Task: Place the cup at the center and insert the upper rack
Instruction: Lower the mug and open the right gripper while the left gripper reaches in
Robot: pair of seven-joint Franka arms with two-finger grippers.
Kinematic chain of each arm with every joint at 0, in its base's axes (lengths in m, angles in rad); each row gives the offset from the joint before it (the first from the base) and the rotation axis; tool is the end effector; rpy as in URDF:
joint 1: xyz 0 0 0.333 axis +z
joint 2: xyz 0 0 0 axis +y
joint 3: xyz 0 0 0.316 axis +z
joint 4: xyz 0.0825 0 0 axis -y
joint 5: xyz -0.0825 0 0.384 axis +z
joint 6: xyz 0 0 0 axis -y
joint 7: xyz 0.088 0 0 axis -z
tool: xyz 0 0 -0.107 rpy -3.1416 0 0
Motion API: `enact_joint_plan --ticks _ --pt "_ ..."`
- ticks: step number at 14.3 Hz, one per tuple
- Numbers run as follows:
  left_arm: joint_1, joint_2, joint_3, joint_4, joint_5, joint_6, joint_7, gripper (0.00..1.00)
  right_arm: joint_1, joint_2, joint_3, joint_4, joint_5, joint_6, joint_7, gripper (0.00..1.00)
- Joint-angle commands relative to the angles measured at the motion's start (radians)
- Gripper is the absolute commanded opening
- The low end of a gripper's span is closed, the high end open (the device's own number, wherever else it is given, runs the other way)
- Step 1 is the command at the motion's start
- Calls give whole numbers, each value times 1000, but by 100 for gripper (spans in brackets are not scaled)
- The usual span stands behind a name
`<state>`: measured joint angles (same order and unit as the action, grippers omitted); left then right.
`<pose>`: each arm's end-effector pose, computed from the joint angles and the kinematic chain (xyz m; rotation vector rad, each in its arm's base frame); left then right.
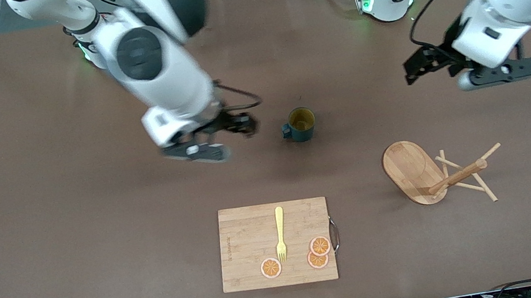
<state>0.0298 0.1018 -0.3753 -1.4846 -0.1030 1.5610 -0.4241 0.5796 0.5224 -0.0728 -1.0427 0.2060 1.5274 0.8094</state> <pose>0.5484 -0.1971 0.6112 3.0142 0.1206 -0.1051 0.5906 0.3702 0.5423 -2.9923 0.4345 0.2018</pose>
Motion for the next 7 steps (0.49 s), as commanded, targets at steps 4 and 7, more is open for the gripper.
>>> enact_joint_plan --ticks 4,7 --pt "-80 9 -165 -55 28 97 -339 100 -366 -93 1 -53 -26 -151 -346 100" --pt "-232 67 -165 -57 110 142 -535 100 -464 -100 -1 -53 -79 -153 -525 100"
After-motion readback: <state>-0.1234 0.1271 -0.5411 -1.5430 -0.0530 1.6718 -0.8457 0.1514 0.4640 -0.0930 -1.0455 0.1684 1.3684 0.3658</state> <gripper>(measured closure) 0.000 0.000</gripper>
